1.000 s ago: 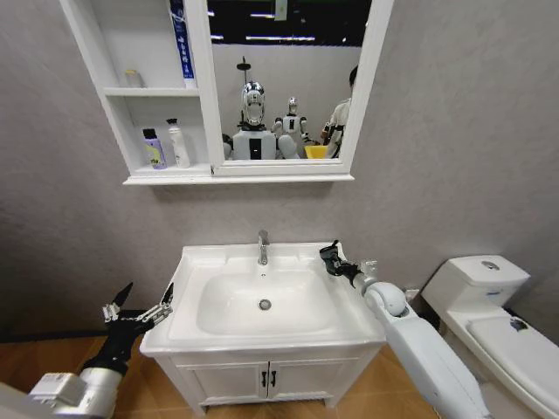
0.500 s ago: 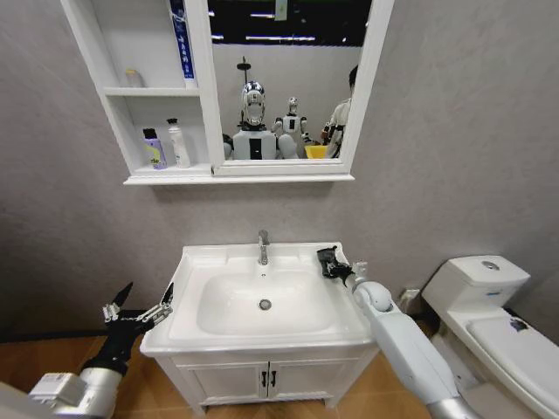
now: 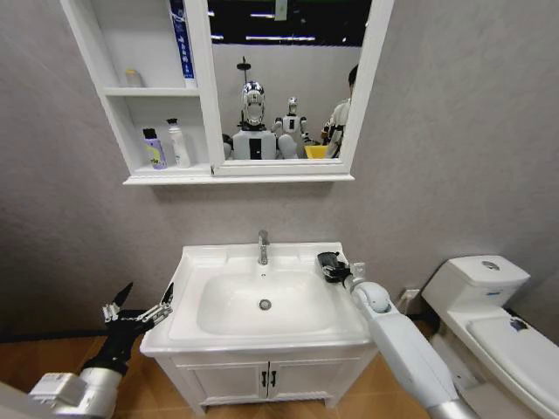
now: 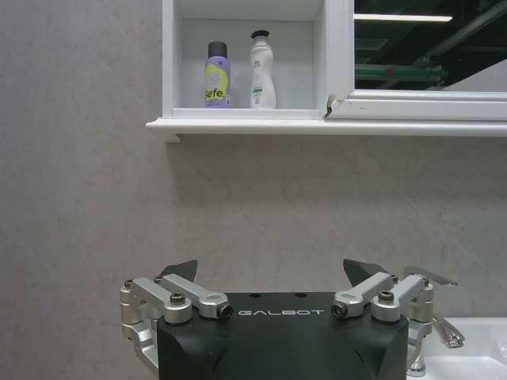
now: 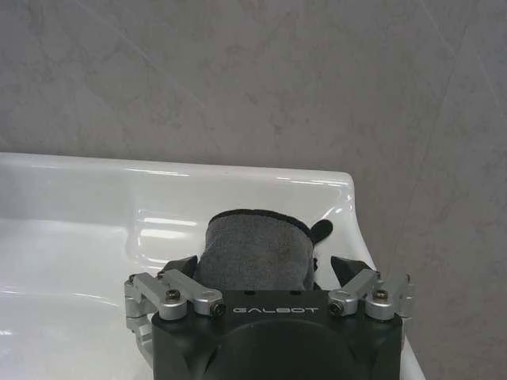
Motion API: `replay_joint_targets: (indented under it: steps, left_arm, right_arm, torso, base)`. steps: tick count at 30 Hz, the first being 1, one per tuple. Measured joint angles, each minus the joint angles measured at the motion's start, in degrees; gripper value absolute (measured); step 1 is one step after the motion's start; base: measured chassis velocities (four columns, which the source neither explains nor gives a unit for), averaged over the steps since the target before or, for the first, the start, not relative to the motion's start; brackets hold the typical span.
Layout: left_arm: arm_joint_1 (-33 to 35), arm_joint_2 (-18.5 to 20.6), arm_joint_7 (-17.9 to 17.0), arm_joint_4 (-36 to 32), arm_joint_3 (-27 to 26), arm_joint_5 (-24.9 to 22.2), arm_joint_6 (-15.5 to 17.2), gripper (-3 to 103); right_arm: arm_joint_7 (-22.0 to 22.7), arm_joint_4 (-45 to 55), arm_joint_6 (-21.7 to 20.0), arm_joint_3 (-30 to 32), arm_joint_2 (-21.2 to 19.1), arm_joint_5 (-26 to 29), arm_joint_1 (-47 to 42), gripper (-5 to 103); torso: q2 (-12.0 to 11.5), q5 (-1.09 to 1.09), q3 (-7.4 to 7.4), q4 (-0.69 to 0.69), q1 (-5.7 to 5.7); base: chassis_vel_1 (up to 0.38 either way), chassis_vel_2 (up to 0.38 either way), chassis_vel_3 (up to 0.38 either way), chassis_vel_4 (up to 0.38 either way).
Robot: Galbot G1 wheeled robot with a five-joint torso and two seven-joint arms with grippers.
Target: Move facial cleanser and shampoo from washbasin to cabinet, then wipe washbasin with towel.
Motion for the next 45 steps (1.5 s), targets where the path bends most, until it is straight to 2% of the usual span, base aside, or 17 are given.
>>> replay_joint_targets:
  steps: [4, 14, 19, 22, 24, 27, 29, 30, 33, 37, 40, 45]
  left_arm:
    - [0.0, 0.0, 0.0, 0.0, 0.0, 0.0, 0.0, 100]
    - [0.0, 0.0, 0.0, 0.0, 0.0, 0.0, 0.0, 100]
    - [0.0, 0.0, 0.0, 0.0, 0.0, 0.0, 0.0, 100]
    - [0.0, 0.0, 0.0, 0.0, 0.0, 0.0, 0.0, 100]
    - [0.0, 0.0, 0.02, 0.0, 0.0, 0.0, 0.0, 100]
    - [0.0, 0.0, -0.02, 0.0, -0.01, 0.0, 0.0, 100]
    - [0.0, 0.0, 0.0, 0.01, 0.0, 0.0, 0.0, 100]
    - [0.0, 0.0, 0.0, 0.01, 0.0, 0.0, 0.0, 100]
    - [0.0, 0.01, 0.01, 0.0, 0.0, 0.0, 0.0, 100]
    - [0.0, 0.0, -0.01, 0.0, 0.0, 0.0, -0.01, 100]
    - [0.0, 0.0, 0.0, 0.0, 0.0, 0.0, -0.01, 100]
    - [0.0, 0.0, 0.0, 0.0, 0.0, 0.0, -0.01, 100]
  right_arm:
    - [-1.01, -0.36, 1.62, 0.08, -0.5, -0.57, 0.41, 100]
    - [-0.26, 2.7, 1.19, 0.24, -1.67, -0.71, -0.23, 100]
    - [4.04, 9.84, 0.13, 1.0, -3.11, -0.78, -2.86, 100]
    - [9.85, 19.11, -1.54, 2.77, -4.06, -0.86, -8.03, 100]
    - [11.1, 21.36, -1.58, 3.85, -3.95, -1.51, -10.07, 100]
    - [12.76, 27.02, -1.52, 7.61, -2.45, -4.45, -16.36, 100]
    - [13.82, 33.7, -1.52, 11.27, 0.55, -6.97, -24.5, 100]
    - [13.82, 33.7, -1.52, 11.27, 0.55, -6.97, -24.5, 100]
    - [14.37, 43.24, -0.31, 13.47, 6.33, -13.24, -35.42, 100]
    - [14.43, 47.56, 1.63, 12.95, 9.31, -17.62, -41.46, 100]
    - [15.04, 54.28, 3.47, 11.39, 13.19, -23.7, -50.34, 100]
    - [16.4, 58.42, 3.15, 11.32, 14.36, -27.15, -56.51, 100]
  torso:
    - [0.0, 0.0, 0.0, 0.01, 0.0]
    - [0.0, 0.0, 0.0, 0.01, 0.0]
    - [0.0, 0.0, 0.0, 0.01, 0.0]
    - [0.0, -0.02, -0.01, 0.01, 0.0]
    - [0.0, -0.01, -0.01, 0.02, 0.0]
    - [0.0, 0.01, 0.0, 0.0, -0.01]
    - [0.01, -0.01, -0.01, -0.01, -0.01]
    - [0.01, -0.01, -0.01, -0.01, -0.01]
    - [0.01, -0.01, -0.01, -0.01, -0.02]
    - [0.01, -0.01, -0.01, -0.01, -0.02]
    - [0.01, -0.01, -0.01, 0.0, -0.02]
    - [0.01, -0.01, -0.01, -0.01, -0.02]
  base:
    - [0.0, 0.0, 0.0, 0.0]
    - [0.0, 0.0, 0.0, 0.0]
    - [0.0, 0.0, 0.0, 0.0]
    - [0.0, 0.0, 0.0, 0.0]
    - [0.0, 0.0, 0.0, 0.0]
    - [0.0, 0.0, 0.0, 0.0]
    - [0.0, 0.0, 0.0, 0.0]
    - [0.0, 0.0, 0.0, 0.0]
    - [0.0, 0.0, 0.0, 0.0]
    - [0.0, 0.0, 0.0, 0.0]
    - [0.0, 0.0, 0.0, 0.0]
    - [0.0, 0.0, 0.0, 0.0]
